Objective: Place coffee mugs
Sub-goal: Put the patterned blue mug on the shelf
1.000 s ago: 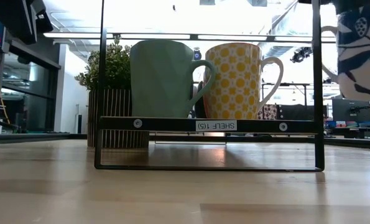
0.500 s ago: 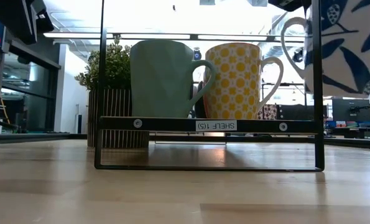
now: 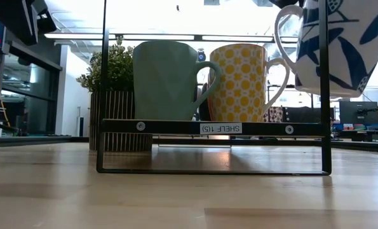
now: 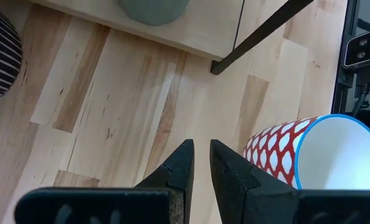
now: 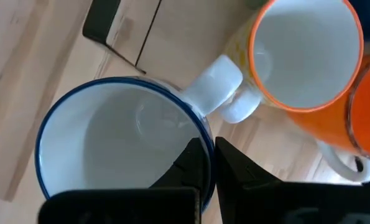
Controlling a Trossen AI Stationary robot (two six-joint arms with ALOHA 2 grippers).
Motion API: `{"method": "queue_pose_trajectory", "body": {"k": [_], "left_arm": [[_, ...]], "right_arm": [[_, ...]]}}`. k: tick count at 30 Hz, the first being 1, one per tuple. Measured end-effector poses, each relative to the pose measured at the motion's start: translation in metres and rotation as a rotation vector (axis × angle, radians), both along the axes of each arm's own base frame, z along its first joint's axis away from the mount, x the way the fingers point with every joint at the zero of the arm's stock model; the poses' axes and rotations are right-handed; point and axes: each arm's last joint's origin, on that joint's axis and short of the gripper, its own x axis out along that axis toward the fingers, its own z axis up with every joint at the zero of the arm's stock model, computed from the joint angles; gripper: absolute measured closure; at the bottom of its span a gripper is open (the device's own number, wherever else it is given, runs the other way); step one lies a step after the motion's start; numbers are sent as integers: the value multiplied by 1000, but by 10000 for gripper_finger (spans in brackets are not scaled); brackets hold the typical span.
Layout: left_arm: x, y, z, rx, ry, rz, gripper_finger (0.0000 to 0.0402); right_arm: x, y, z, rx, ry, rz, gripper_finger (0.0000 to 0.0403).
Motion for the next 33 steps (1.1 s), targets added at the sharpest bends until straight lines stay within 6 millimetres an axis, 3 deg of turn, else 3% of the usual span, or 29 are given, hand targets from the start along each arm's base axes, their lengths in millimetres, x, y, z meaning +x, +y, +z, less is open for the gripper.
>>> {"method": "queue_pose_trajectory", "body": {"k": [16,33], "left_arm": [[0,0,0,-10,1,15,359],[0,0,0,-23,3,31,359]], "right_arm": [[26,-9,-22,-3,45,141,403],[42,-21,-19,38,-64,246,403]]}}
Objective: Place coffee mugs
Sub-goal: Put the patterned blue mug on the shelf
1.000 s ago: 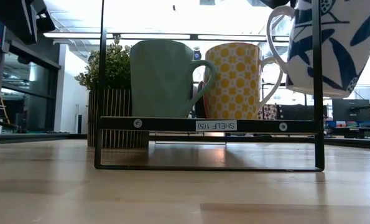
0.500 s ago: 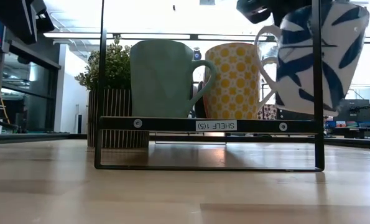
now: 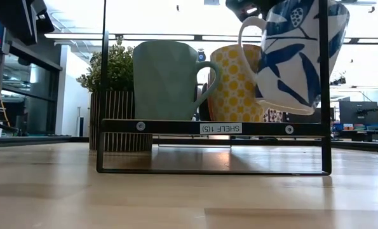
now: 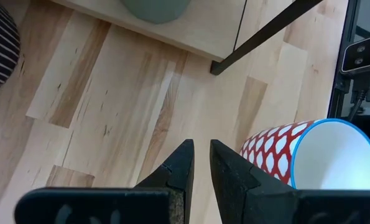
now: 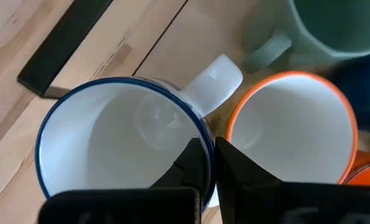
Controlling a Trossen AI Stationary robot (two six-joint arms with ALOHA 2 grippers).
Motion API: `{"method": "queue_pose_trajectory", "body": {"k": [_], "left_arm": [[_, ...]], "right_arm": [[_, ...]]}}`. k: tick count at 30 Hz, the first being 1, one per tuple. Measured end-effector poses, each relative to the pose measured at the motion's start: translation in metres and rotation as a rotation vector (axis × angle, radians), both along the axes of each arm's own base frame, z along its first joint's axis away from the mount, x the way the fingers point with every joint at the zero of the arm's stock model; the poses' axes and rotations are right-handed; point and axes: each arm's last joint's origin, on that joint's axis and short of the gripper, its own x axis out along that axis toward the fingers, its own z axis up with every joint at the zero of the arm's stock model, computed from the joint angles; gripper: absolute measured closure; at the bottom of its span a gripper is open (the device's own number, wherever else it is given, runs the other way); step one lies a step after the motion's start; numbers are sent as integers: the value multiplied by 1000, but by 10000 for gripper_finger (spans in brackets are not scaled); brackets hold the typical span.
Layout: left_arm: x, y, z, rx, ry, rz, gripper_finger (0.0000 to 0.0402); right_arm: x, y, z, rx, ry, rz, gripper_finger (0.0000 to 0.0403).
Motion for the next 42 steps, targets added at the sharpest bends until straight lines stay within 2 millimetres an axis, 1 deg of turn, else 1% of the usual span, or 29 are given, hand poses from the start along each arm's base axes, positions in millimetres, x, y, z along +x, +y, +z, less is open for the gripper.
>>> {"method": "queue_pose_trajectory", "body": {"k": [18,27,34,42], "left_arm": [[0,0,0,-4,0,6,359],[0,0,0,-11,-2,14,359],[0,0,0,-10,-1,13,359],[0,0,0,-10,-2,14,359]], "right_arm": [[5,0,2,31,-45,22,403],[17,1,-15,45,-4,-9,403],[20,2,-9,63,-20,-36,403],[21,3,-8,102,-22,-56,403]]}}
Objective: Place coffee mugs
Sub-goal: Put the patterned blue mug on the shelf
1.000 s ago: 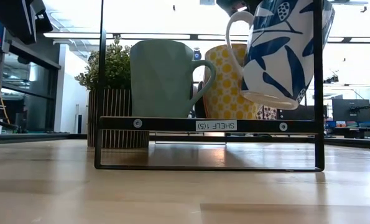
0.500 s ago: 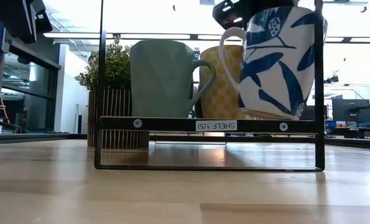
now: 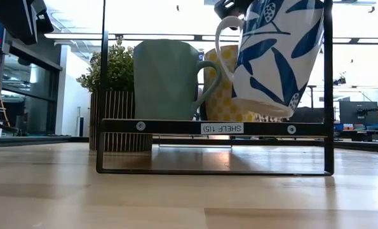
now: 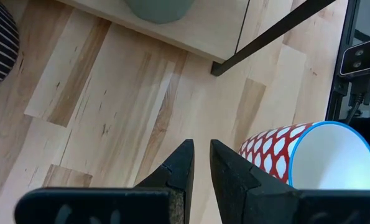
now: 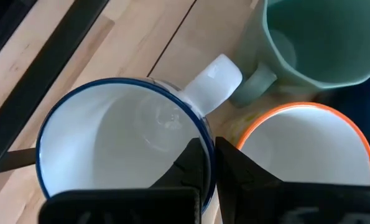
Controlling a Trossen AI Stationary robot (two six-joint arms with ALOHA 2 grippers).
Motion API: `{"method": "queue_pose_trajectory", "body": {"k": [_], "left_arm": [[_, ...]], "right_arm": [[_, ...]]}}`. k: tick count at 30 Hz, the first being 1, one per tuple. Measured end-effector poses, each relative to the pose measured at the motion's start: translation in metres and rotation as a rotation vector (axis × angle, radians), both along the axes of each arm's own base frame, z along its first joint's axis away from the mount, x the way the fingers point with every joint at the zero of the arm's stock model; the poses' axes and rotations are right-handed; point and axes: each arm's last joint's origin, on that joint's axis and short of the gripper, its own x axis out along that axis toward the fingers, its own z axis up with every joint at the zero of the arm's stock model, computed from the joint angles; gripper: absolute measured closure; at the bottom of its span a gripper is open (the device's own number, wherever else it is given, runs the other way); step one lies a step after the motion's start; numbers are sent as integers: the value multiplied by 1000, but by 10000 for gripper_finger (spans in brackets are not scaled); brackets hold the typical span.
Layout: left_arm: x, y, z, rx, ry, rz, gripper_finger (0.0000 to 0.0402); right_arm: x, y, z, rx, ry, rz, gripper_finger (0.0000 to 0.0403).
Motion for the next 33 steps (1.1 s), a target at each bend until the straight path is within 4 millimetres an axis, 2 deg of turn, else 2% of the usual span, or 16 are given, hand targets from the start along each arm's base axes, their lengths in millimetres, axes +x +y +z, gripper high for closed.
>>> {"method": "queue_pose_trajectory", "body": {"k": [22,33], "left_arm": [[0,0,0,1,0,-1,359],[0,0,0,0,0,-1,359]], "right_arm": [[5,2,-7,26,21,-50,402],[6,1,-7,8,17,-94,363]]}}
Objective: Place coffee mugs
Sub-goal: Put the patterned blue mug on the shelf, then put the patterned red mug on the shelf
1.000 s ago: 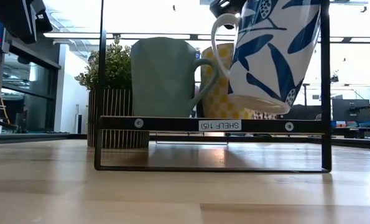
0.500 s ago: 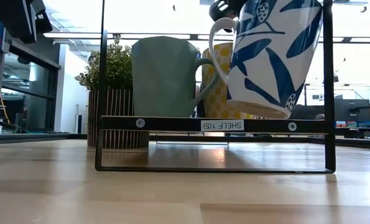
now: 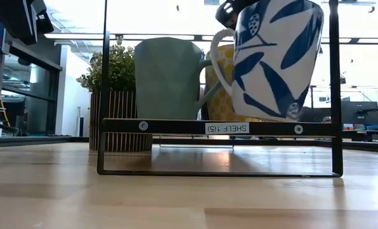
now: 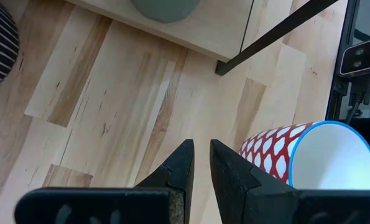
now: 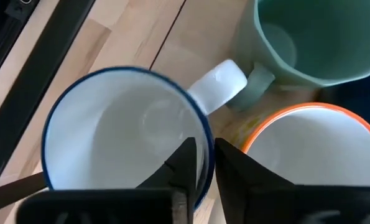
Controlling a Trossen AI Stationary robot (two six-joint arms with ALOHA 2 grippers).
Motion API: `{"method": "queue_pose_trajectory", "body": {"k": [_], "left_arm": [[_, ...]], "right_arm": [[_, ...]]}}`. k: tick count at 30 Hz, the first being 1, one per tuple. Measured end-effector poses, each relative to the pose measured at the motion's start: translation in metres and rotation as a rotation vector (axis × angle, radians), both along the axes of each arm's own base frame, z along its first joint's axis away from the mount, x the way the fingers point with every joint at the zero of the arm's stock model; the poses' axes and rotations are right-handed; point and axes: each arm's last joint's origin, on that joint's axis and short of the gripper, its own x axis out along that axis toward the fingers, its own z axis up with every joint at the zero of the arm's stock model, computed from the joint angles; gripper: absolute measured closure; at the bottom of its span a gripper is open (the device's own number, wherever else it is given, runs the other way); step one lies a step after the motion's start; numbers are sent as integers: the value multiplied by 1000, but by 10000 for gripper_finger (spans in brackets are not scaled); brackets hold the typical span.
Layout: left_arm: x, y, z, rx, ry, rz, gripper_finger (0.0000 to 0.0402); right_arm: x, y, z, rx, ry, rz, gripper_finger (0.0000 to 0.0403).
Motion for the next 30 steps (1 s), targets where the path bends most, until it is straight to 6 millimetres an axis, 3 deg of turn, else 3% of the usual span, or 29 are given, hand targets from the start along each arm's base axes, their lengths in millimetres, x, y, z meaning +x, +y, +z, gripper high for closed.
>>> {"method": "queue_pose_trajectory", "body": {"k": [15,24,30], "left_arm": [[0,0,0,0,1,0,359],[0,0,0,4,0,-7,359],[0,0,0,4,1,-7,359]], "right_arm": [[2,0,3,0,-11,-38,343],[4,0,46,23,-77,-39,343],[-19,6,88,116,68,-200,343]]}}
